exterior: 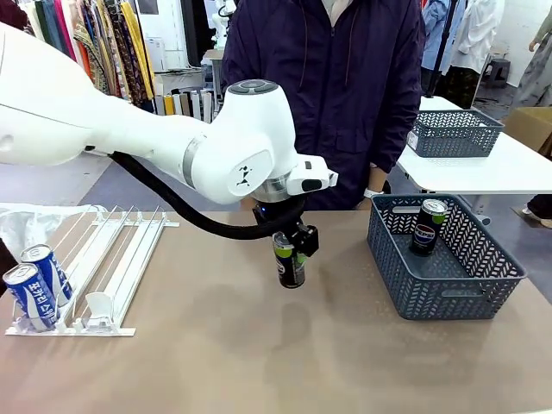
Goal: Retrieve and store the cans from the dispenser.
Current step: Pick up the last remaining can from one row of the Automatic Can Dispenser and place it in the middle of the table.
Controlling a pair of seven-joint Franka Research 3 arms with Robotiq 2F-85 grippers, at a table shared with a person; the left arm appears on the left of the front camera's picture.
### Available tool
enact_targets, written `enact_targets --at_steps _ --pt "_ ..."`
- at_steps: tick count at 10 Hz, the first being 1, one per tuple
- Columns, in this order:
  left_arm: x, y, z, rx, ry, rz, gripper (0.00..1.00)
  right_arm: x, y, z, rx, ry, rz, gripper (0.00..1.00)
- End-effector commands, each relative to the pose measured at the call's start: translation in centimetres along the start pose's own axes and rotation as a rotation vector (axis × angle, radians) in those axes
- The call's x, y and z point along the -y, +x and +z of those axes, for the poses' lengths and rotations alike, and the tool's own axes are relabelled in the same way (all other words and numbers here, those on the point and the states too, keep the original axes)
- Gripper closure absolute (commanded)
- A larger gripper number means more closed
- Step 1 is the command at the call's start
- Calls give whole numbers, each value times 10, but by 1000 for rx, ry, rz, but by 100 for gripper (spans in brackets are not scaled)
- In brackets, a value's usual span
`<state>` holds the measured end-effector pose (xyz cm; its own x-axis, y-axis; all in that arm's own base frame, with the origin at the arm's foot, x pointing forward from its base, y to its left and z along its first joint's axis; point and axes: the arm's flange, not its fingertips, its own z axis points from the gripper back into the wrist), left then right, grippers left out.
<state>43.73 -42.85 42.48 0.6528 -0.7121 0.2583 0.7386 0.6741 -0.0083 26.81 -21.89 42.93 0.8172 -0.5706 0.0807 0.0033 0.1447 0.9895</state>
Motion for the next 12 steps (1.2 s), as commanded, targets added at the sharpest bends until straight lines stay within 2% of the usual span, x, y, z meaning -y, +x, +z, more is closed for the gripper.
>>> enact_targets --at_steps 1,4,9,10,11,12 --pt "1 1 13 -56 31 34 100 -3 0 1 0 8 -3 0" --pt "4 -19 -11 -106 12 20 100 -3 0 1 0 8 -3 0" --pt "3 -24 -25 -127 0 1 100 -3 0 1 0 8 -3 0" --pt "3 -25 -27 -129 2 3 77 -3 0 1 0 8 -3 0" --pt "2 -24 -26 -133 5 -1 20 -3 0 1 0 8 -3 0" --pt "2 -24 -25 -126 16 -6 0 -3 0 1 0 8 -3 0"
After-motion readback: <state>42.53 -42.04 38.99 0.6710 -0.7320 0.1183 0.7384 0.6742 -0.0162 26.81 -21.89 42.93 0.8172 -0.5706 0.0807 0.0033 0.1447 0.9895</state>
